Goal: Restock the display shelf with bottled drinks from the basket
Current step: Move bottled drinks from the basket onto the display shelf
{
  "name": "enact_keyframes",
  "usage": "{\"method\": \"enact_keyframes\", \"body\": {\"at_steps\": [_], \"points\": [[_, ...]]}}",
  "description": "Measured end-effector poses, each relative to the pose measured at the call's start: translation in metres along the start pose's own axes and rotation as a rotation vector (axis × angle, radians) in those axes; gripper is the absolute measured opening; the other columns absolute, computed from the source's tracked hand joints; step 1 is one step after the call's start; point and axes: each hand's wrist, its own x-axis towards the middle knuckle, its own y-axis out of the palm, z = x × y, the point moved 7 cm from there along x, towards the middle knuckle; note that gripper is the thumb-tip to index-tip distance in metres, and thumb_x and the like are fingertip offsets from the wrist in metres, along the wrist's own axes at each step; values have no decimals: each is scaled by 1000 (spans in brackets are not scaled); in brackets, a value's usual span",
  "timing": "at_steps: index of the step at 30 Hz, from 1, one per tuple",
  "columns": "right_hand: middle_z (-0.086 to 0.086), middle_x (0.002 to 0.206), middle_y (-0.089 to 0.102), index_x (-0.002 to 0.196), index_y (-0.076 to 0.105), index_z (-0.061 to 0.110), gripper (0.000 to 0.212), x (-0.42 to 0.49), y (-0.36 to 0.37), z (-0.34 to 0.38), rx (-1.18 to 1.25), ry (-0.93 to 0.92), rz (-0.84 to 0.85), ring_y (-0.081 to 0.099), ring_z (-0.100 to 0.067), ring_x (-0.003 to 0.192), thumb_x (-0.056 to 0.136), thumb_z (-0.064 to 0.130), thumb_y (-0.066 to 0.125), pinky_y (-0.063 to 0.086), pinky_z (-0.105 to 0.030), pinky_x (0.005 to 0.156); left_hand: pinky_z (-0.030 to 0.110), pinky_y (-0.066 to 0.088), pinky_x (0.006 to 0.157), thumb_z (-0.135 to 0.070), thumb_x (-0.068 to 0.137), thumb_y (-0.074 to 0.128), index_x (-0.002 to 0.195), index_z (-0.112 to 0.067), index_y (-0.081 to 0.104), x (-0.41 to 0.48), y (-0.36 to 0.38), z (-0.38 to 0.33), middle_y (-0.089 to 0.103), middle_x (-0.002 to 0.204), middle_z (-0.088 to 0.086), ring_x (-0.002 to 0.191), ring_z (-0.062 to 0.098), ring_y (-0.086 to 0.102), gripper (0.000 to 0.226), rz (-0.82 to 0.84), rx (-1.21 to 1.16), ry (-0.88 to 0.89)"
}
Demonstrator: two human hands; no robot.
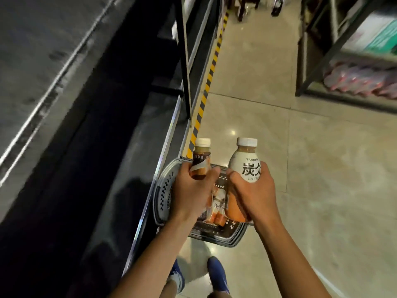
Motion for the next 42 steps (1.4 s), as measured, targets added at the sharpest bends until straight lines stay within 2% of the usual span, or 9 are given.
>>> {"method": "enact_keyframes", "body": {"at_steps": [3,6,9,14,18,21,28,34,42], "points": [[8,90,68,106,55,29,41,-40,-30,71,1,-107,55,66,-4,77,74,31,81,51,-23,63,36,59,70,-40,80,74,94,-27,60,-59,-30,-62,73,83,0,75,15,71,24,-63,-24,38],[8,87,67,103,54,29,40,-71,-42,129,-14,-225,159,64,5,69,75,26,82,48,-13,53,26,53,57,-44,78,75,90,-26,59,-111,-67,-108,70,74,-8,67,8,68,26,-214,-42,124],[7,83,69,99,55,29,38,-106,-38,178,-23,-342,277,63,5,65,73,27,83,47,-14,53,25,54,58,-41,81,76,93,-20,58,-163,-103,-138,64,67,-9,59,2,63,30,-335,-128,210],[6,83,70,103,58,28,41,-176,-10,239,-18,-524,486,65,-3,69,71,30,84,48,-15,55,33,55,72,-46,76,77,93,-23,57,-248,-164,-153,65,83,-5,78,12,66,34,-536,-265,198],[20,85,68,102,57,33,41,-258,25,278,3,-655,678,65,2,71,69,35,82,47,-11,56,25,48,63,-47,77,74,98,-29,51,-324,-219,-140,64,85,-9,73,2,64,36,-750,-346,205],[20,84,69,100,59,32,40,-334,51,296,18,-752,840,66,2,71,68,35,83,47,-11,58,26,50,66,-46,79,70,102,-33,48,-388,-260,-121,64,92,-10,81,4,65,35,-905,-376,235],[19,88,69,101,59,34,40,-521,88,298,60,-889,1210,67,0,76,69,33,83,50,-14,60,31,55,72,-48,81,68,104,-34,53,-563,-333,-58,69,90,-9,80,4,68,31,-1232,-380,302],[14,87,70,102,59,33,42,-700,89,259,80,-954,1498,67,-2,73,70,31,87,50,-16,58,48,56,84,-61,73,70,98,-39,54,-739,-378,16,70,87,-13,83,9,69,37,-1546,-420,270],[20,86,68,101,58,35,43,-887,81,203,151,-1004,1653,64,0,71,68,39,85,47,-13,55,51,53,90,-73,57,62,103,-37,52,-907,-424,94,70,96,-10,92,12,68,59,-1684,-366,207]]}}
